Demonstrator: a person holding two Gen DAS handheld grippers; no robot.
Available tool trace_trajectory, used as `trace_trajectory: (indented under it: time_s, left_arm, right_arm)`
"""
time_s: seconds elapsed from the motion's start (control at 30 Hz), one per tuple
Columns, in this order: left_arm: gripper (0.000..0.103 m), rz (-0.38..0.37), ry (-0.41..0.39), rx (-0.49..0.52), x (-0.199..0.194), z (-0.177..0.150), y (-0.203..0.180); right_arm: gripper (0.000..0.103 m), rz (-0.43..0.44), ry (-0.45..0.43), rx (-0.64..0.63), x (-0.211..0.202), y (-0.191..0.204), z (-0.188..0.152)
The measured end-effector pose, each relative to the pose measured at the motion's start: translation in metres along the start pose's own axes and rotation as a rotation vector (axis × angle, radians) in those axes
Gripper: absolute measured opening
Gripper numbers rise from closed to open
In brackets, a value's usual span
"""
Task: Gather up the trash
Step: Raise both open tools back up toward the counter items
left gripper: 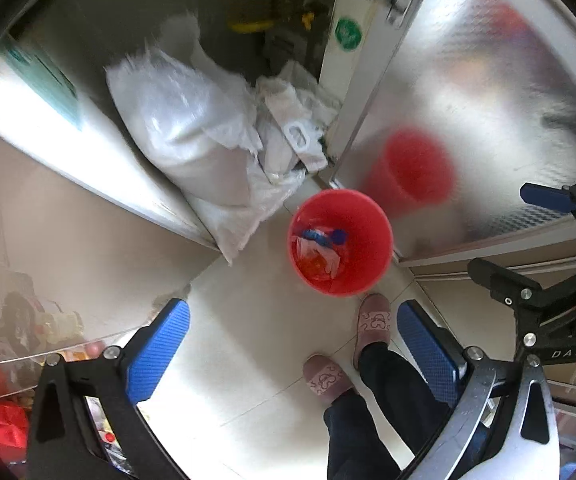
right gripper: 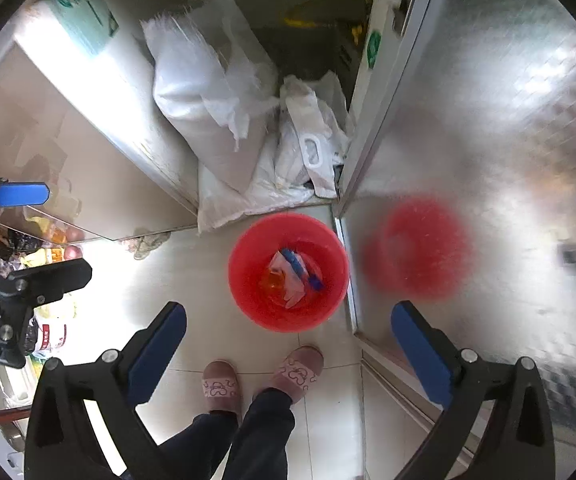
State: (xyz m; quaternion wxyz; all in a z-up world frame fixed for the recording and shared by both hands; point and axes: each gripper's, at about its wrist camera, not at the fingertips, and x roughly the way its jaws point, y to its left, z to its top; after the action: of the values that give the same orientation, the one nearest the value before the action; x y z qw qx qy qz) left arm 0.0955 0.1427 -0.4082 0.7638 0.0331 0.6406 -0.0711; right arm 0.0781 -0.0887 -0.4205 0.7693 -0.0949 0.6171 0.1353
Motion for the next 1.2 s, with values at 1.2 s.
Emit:
trace_trajectory:
  time_s: [1.2]
  left_arm:
    - [0.103, -0.097, -0.36, 0.165, -0.368, 0.065, -0.065]
  right_arm:
    - [0.102, -0.133, -0.423, 0.179, -0.379, -0.013, 0.014]
